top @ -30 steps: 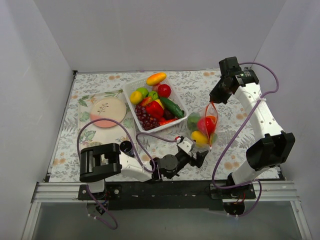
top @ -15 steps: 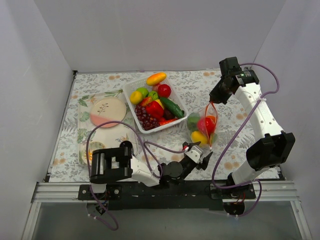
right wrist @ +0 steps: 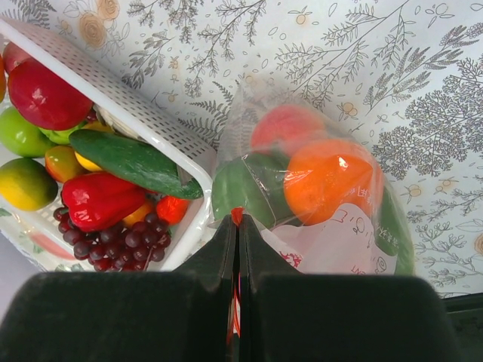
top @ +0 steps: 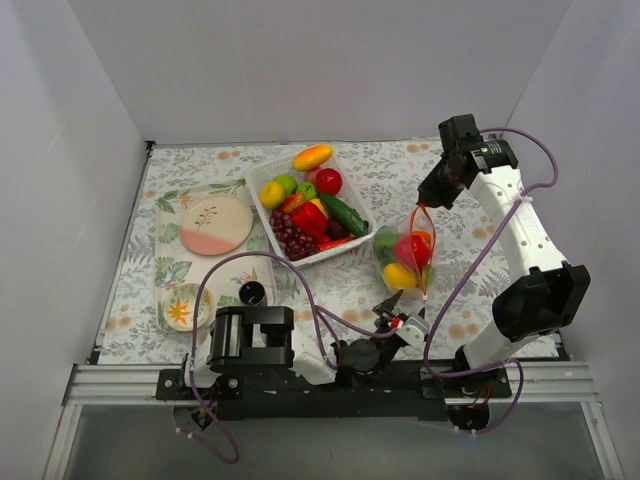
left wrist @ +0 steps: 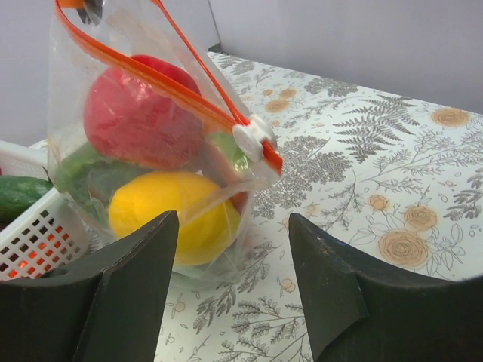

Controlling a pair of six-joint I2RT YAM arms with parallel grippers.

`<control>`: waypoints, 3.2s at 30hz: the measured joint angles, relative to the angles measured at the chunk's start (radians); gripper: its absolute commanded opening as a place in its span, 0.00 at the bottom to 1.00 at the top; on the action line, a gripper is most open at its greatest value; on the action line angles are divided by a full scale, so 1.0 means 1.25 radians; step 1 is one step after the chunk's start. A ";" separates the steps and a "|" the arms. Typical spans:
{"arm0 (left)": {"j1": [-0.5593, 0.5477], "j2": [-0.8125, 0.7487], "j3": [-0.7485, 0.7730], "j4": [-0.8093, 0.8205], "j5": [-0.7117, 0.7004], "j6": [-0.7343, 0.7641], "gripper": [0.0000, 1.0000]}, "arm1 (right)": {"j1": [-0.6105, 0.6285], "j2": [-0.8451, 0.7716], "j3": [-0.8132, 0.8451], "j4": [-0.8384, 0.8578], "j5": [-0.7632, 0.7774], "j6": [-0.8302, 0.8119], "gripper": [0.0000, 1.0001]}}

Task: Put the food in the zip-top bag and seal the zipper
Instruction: Adjust the zipper food storage bag at the center of the board.

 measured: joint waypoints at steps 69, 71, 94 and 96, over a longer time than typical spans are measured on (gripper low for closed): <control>0.056 -0.432 -0.280 -0.090 0.030 -0.226 0.00 | -0.010 -0.019 -0.063 0.043 -0.022 0.067 0.01; 0.063 -0.432 -0.288 -0.105 0.040 -0.248 0.00 | -0.010 -0.019 -0.073 0.050 -0.028 0.087 0.01; 0.070 -0.374 -0.291 -0.094 0.073 -0.375 0.42 | -0.010 -0.023 -0.121 0.092 -0.028 0.219 0.01; 0.070 -0.362 -0.290 -0.090 0.072 -0.375 0.43 | -0.010 -0.023 -0.121 0.092 -0.028 0.224 0.01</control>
